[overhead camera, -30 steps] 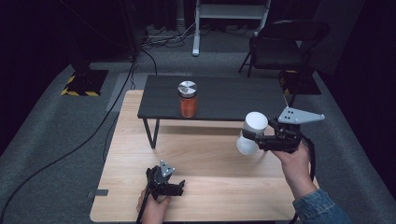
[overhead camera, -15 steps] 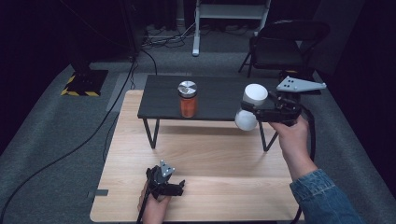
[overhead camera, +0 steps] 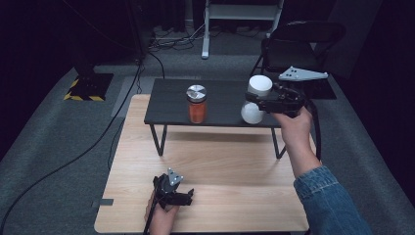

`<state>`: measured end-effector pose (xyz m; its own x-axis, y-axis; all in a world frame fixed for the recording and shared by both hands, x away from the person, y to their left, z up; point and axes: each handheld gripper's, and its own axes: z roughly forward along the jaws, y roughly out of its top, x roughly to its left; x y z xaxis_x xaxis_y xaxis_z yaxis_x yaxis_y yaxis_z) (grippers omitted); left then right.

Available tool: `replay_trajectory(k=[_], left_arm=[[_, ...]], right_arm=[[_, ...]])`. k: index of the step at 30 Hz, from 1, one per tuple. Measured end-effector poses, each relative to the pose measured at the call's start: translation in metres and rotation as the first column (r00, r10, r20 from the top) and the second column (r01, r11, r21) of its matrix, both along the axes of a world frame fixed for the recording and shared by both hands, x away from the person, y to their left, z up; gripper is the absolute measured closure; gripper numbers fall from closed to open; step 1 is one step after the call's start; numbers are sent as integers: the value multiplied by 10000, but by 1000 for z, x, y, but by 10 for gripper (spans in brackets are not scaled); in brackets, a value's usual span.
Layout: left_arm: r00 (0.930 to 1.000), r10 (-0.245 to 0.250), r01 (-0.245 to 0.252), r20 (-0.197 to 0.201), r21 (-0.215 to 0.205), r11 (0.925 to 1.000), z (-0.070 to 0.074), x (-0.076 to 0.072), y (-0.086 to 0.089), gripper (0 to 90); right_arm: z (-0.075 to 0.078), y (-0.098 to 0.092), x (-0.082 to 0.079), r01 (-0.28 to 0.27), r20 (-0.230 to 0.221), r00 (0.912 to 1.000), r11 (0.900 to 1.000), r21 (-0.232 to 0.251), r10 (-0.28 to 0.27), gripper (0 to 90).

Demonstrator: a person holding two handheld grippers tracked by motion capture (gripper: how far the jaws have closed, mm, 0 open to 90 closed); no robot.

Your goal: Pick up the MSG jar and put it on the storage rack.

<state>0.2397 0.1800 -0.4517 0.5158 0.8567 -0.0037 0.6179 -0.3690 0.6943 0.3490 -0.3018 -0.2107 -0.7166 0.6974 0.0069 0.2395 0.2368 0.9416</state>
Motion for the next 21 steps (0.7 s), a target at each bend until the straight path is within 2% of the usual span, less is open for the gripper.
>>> replay_trajectory(k=[6,9,10,11,14,19,21], left_arm=[[10000,-7,7,9,-9,10000,0,0,0,1],[10000,0,0,-1,-3,10000,0,0,0,1],[10000,-4,4,0,-7,10000,0,0,0,1],[10000,-4,4,1,-4,10000,0,0,0,1],[10000,-3,3,1,-5,10000,0,0,0,1],[10000,3,-3,12,-11,10000,0,0,0,1],[10000,1,-1,15,-9,10000,0,0,0,1]], right_arm=[[-9,16,11,282,-159,9995,9982,-537,-290,328],[-19,11,14,333,-135,9993,9994,-109,-335,324],[-21,8,16,264,-74,9996,9996,-37,-265,295],[-22,8,16,291,-65,9996,9996,-51,-292,225],[-18,3,21,313,-518,9982,9995,-56,-316,96],[-23,-11,12,289,-535,9982,9996,16,-288,70],[-24,-16,5,319,-487,9983,9993,-202,-329,70]])
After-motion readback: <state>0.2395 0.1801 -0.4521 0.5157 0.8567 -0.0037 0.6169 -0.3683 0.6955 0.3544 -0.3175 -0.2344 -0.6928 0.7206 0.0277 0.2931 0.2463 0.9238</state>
